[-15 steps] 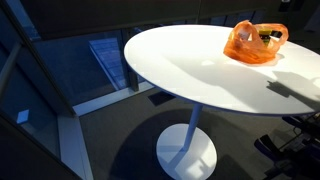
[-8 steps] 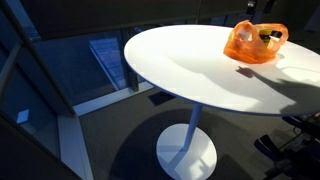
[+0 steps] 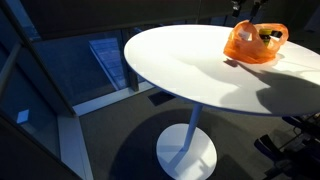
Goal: Remove the roll on stick from the plastic bag and put it on the table
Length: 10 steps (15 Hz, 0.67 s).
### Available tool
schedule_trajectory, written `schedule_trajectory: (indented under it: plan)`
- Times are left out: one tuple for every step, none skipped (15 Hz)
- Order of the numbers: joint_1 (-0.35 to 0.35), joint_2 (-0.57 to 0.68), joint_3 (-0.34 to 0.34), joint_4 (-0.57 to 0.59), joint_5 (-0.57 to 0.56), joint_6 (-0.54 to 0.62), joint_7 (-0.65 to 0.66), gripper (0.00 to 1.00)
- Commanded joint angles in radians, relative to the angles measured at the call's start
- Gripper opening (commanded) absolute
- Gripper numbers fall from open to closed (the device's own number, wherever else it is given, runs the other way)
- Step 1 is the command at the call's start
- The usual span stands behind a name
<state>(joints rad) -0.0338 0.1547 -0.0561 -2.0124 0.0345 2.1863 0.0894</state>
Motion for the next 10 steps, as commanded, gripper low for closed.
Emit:
schedule_trajectory:
  plan:
    - [-0.02,0.023,-0.014,0.055,0.006,0.003,0.019,1.0]
    - [-0.024,0.025,-0.019,0.062,0.001,0.004,0.021,1.0]
    - [-0.029,0.026,-0.024,0.065,-0.004,0.003,0.019,1.0]
    - [-0.034,0.025,-0.03,0.066,-0.009,0.002,0.02,1.0]
    - [-0.038,0.024,-0.034,0.063,-0.011,0.001,0.015,1.0]
    - [-0.042,0.024,-0.038,0.06,-0.011,0.003,0.012,1.0]
    - [-0.044,0.026,-0.042,0.057,-0.014,0.002,0.013,1.0]
    - [-0.047,0.027,-0.043,0.055,-0.013,0.0,0.011,1.0]
    - [-0.048,0.029,-0.044,0.052,-0.013,0.001,0.011,1.0]
    - [-0.049,0.032,-0.044,0.048,-0.013,0.002,0.01,1.0]
